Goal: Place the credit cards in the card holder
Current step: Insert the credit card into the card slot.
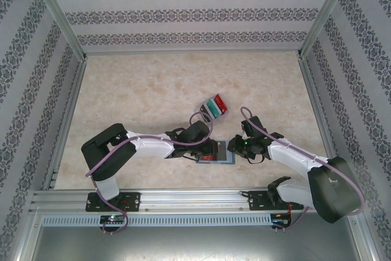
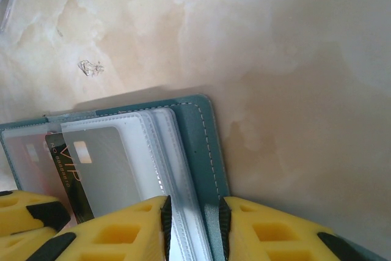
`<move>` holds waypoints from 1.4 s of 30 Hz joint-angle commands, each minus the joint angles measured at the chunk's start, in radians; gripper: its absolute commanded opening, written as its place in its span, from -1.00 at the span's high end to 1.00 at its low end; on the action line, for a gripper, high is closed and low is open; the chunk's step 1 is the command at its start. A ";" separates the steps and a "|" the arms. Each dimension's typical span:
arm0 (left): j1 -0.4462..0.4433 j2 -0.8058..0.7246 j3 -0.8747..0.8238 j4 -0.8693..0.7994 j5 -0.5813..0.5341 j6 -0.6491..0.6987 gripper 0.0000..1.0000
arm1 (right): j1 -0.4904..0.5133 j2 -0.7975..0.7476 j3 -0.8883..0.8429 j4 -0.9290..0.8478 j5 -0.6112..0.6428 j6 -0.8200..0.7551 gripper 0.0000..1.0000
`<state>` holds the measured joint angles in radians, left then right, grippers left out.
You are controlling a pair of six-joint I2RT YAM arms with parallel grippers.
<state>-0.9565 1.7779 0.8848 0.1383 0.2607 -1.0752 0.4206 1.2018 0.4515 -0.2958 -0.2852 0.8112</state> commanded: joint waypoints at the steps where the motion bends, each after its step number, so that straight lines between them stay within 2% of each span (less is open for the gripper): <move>1: -0.017 0.030 0.040 -0.040 0.002 0.036 0.44 | -0.008 0.015 -0.010 -0.005 -0.002 -0.011 0.41; 6: -0.018 0.058 0.071 -0.038 0.035 0.047 0.52 | -0.008 0.031 -0.012 0.007 -0.013 -0.015 0.41; 17: -0.017 0.071 0.094 -0.055 0.043 0.056 0.50 | -0.006 0.053 -0.001 0.023 -0.028 -0.021 0.42; 22: -0.017 -0.023 0.036 -0.065 -0.049 0.042 0.46 | -0.006 0.073 0.036 0.040 -0.097 -0.109 0.41; 28: -0.012 -0.186 -0.038 -0.177 -0.264 0.012 0.33 | -0.008 0.158 0.123 0.052 -0.170 -0.191 0.41; 30: -0.002 -0.233 -0.060 -0.216 -0.310 0.006 0.30 | -0.008 0.149 0.153 0.009 -0.156 -0.198 0.38; 34: 0.065 -0.313 -0.101 -0.253 -0.320 -0.016 0.15 | -0.011 0.034 0.200 -0.092 -0.032 -0.225 0.16; 36: 0.110 -0.344 -0.119 -0.240 -0.305 -0.021 0.00 | -0.011 -0.011 0.223 -0.102 0.006 -0.256 0.05; 38: 0.166 -0.353 -0.123 -0.213 -0.260 -0.024 -0.11 | -0.011 -0.009 0.264 -0.099 0.029 -0.297 0.04; 42: 0.295 -0.283 -0.081 -0.114 -0.100 -0.042 -0.20 | -0.001 0.123 0.440 -0.190 0.099 -0.400 0.14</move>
<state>-0.7170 1.4548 0.7765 -0.0326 0.0597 -1.0931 0.4149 1.2549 0.8001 -0.4076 -0.2710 0.5117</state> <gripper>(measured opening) 0.598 0.440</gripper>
